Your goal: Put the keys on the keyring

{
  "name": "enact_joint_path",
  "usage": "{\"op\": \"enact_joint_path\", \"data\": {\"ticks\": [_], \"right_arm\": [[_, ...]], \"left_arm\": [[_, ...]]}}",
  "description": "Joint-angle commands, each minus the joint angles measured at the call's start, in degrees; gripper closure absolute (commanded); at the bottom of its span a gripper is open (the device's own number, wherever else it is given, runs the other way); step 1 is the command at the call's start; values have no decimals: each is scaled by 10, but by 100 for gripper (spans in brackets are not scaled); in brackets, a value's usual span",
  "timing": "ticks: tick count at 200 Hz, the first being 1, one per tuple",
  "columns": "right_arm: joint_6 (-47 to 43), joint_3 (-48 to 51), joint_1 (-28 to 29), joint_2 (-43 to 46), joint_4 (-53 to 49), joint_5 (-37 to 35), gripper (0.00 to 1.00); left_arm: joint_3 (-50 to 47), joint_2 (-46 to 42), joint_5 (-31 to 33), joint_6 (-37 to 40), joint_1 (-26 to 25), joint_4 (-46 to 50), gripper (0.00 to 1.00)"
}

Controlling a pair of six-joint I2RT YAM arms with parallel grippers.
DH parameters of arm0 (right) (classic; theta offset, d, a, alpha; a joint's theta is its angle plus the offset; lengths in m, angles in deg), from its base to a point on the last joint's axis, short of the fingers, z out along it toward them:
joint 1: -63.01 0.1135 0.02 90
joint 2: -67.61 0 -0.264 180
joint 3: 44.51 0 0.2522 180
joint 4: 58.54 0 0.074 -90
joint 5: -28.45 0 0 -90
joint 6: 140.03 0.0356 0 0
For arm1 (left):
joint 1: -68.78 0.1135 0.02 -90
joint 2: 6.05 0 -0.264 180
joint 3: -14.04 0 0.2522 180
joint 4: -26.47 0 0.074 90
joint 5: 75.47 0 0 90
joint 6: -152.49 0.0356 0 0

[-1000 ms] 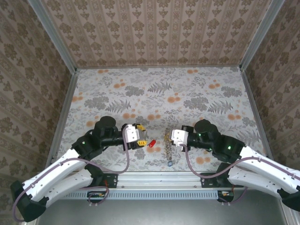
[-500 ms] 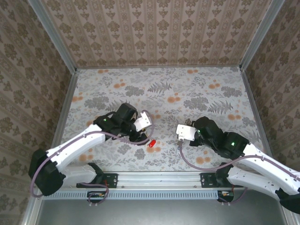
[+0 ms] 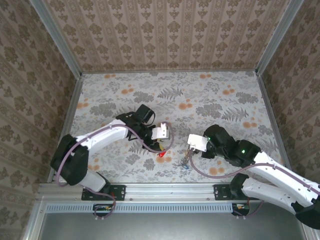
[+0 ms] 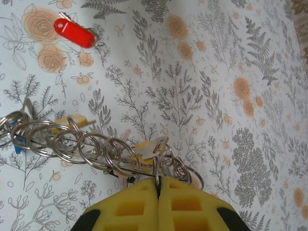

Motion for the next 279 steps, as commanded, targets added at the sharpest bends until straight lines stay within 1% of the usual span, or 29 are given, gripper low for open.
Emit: {"op": "enact_joint_path", "data": {"ticks": [1, 19, 35, 41, 46, 56, 68, 74, 81, 98, 122, 135, 161, 192, 207, 243, 279], "right_arm": [[36, 14, -25, 27, 39, 17, 100], [54, 23, -53, 39, 57, 26, 100], [77, 21, -75, 46, 63, 25, 100], [88, 18, -81, 48, 64, 23, 100], [100, 15, -87, 49, 64, 20, 100], [125, 10, -98, 53, 63, 14, 100], [148, 6, -111, 56, 60, 12, 100], [158, 7, -117, 57, 62, 12, 100], [166, 8, -124, 60, 64, 14, 100], [173, 13, -137, 62, 77, 21, 100], [174, 14, -151, 60, 97, 30, 100], [172, 14, -154, 60, 100, 38, 100], [167, 11, -156, 58, 102, 45, 100], [164, 9, -158, 59, 101, 48, 100], [164, 10, -158, 59, 103, 51, 100], [158, 10, -159, 59, 106, 51, 100], [154, 9, -159, 59, 107, 50, 100]], "left_arm": [[11, 28, 21, 41, -5, -6, 48], [21, 51, 39, 41, -13, -4, 47], [43, 75, 59, -1, -26, -2, 47], [51, 86, 88, -50, -31, -13, 47], [63, 95, 126, -116, -34, -21, 47], [109, 124, 189, -242, -35, 14, 49], [169, 155, 218, -369, -39, 95, 55], [191, 167, 229, -441, -44, 131, 55], [206, 177, 235, -505, -51, 163, 55], [205, 176, 244, -604, -88, 176, 50], [218, 177, 301, -691, -131, 189, 49], [234, 193, 316, -718, -141, 199, 50], [278, 241, 373, -743, -163, 242, 52], [303, 282, 395, -758, -169, 276, 54], [309, 289, 407, -764, -168, 287, 57], [309, 301, 385, -765, -166, 285, 64], [310, 306, 376, -761, -166, 280, 65]]}}
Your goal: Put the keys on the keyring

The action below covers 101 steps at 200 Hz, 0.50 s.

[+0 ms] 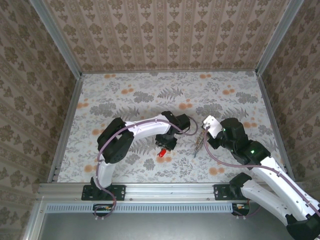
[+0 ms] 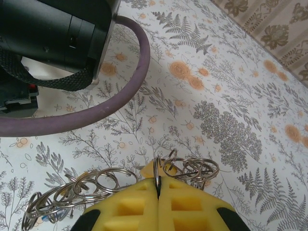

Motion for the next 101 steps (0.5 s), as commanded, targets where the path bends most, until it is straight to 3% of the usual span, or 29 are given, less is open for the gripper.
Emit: {"op": "enact_joint_path", "data": {"ticks": [1, 101], "right_arm": [[-4, -11, -3, 7, 29, 8, 100], [-7, -7, -5, 17, 29, 8, 100]], "left_arm": [[14, 12, -6, -11, -2, 19, 65], [37, 42, -15, -3, -7, 31, 64]]}}
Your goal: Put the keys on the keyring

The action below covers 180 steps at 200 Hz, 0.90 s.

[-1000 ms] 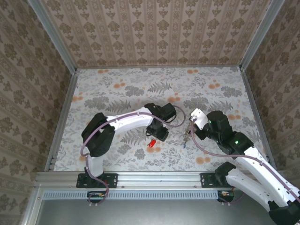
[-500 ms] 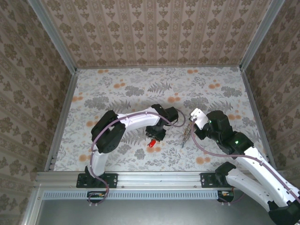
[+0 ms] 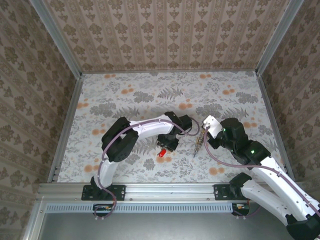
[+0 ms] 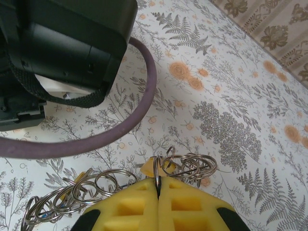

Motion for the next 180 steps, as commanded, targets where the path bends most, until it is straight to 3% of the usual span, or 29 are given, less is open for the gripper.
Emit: {"op": "enact_joint_path", "data": {"ticks": [1, 31, 50, 130, 180], "right_arm": [[-7, -7, -4, 15, 29, 8, 100], [-6, -7, -4, 16, 29, 9, 100], [-5, -6, -4, 16, 29, 13, 100], [-7, -3, -4, 13, 32, 28, 100], [-8, -4, -4, 9, 30, 36, 100]], "left_arm": [[15, 7, -6, -3, -3, 25, 64], [12, 2, -5, -4, -1, 23, 80], [10, -1, 0, -6, 0, 24, 85], [10, -15, 27, 12, -1, 39, 88], [-1, -22, 24, 15, 1, 33, 79]]}}
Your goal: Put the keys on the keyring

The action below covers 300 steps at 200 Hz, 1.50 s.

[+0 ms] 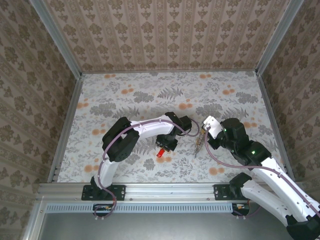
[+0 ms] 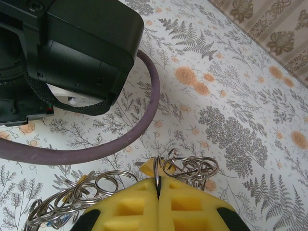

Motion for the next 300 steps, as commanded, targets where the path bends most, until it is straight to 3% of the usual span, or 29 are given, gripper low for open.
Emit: {"op": "enact_joint_path", "data": {"ticks": [1, 123, 137, 156, 186, 242, 300], "right_arm": [[-7, -4, -3, 4, 30, 16, 100], [-8, -4, -3, 1, 31, 22, 100], [-8, -4, -2, 1, 31, 24, 100], [-10, -3, -3, 1, 31, 31, 100], [-20, -6, -2, 2, 25, 56, 100], [-37, -16, -3, 7, 19, 159, 100], [-83, -21, 7, -7, 19, 351, 100]], "left_arm": [[-1, -25, 9, 6, 1, 16, 79], [-8, -26, 11, 3, 1, 23, 85], [-7, -27, 14, 3, 0, 25, 88], [-6, -32, 17, 7, 0, 29, 100], [-9, -65, 39, 30, 0, 36, 100], [-77, -219, 17, 216, 3, -24, 100], [-185, -407, -152, 425, 47, -160, 100]]}}
